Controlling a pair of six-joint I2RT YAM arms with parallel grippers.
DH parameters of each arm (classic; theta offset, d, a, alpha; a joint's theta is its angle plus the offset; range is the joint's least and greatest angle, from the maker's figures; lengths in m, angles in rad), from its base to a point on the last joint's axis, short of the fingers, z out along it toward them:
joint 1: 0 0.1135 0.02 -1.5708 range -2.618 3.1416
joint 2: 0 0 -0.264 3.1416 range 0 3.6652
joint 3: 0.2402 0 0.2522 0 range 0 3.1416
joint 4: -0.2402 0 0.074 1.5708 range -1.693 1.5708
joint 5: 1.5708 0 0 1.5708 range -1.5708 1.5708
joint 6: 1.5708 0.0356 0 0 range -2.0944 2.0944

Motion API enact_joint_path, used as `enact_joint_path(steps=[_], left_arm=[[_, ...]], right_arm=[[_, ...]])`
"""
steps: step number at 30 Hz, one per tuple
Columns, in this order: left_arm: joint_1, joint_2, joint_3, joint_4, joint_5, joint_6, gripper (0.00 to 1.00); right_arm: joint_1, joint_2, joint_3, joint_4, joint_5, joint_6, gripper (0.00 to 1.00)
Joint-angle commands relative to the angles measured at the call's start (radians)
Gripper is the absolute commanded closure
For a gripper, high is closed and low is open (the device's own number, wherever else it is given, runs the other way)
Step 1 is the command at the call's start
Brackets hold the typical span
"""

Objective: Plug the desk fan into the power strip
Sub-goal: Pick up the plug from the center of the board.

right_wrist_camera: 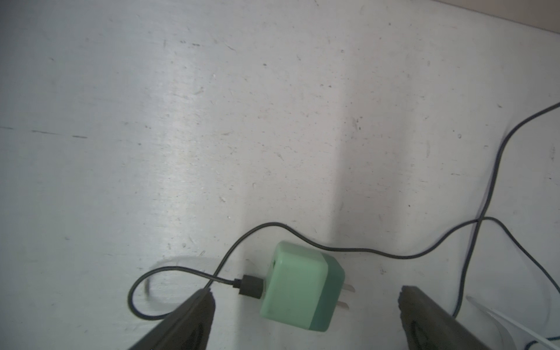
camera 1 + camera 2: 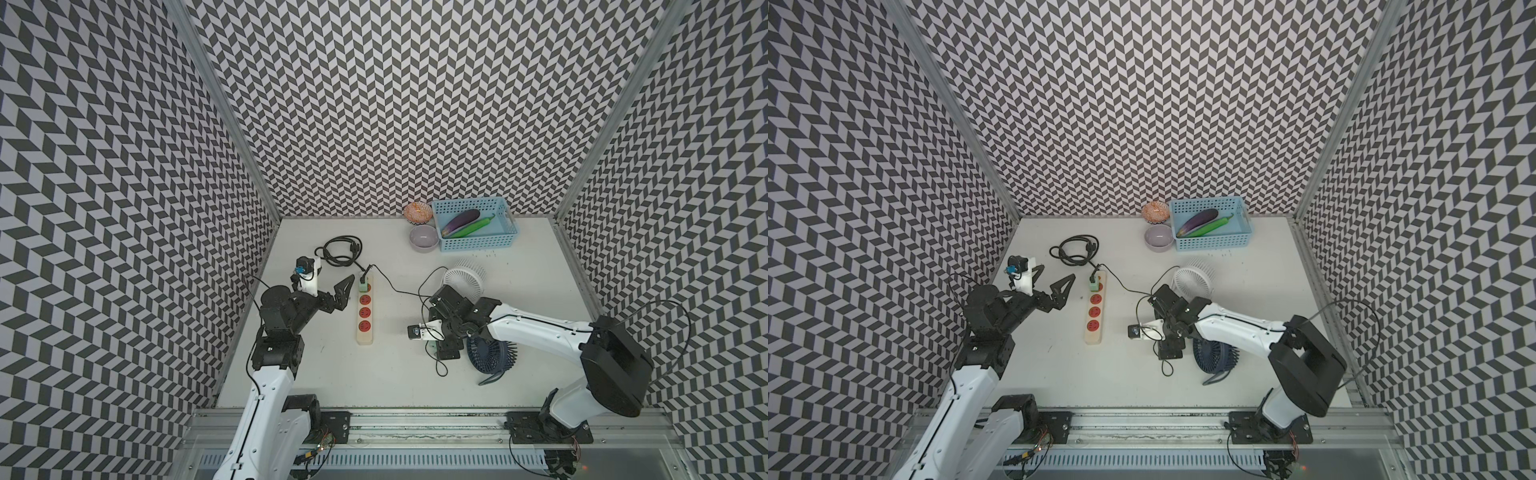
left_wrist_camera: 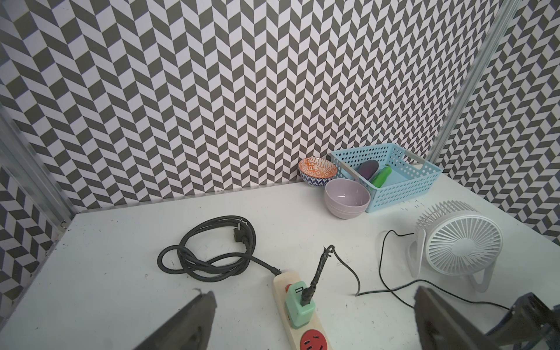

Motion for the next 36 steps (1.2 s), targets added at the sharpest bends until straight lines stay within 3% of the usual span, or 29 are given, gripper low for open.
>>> enact_joint_path(steps=[1, 12, 27, 32, 36], left_arm=[[-0.008, -0.012, -0.005, 0.030, 0.013, 0.010, 0.00], [-0.016, -0.020, -0.005, 0.024, 0.001, 0.021, 0.00], [-0.017, -0.020, -0.008, 0.027, 0.003, 0.020, 0.00], [-0.017, -0.019, -0.008, 0.027, 0.006, 0.021, 0.00], [-0.017, -0.022, -0.009, 0.025, 0.006, 0.022, 0.00]], right_arm=[[0.004, 0.023, -0.005, 0.014, -0.063, -0.088, 0.00], [0.003, 0.101, -0.042, 0.023, -0.125, -0.031, 0.00], [-0.002, -0.077, -0.137, -0.023, -0.023, 0.002, 0.00], [-0.025, -0.061, -0.135, 0.023, 0.055, -0.024, 0.00], [-0.035, -0.030, -0.139, 0.064, 0.038, -0.023, 0.00]])
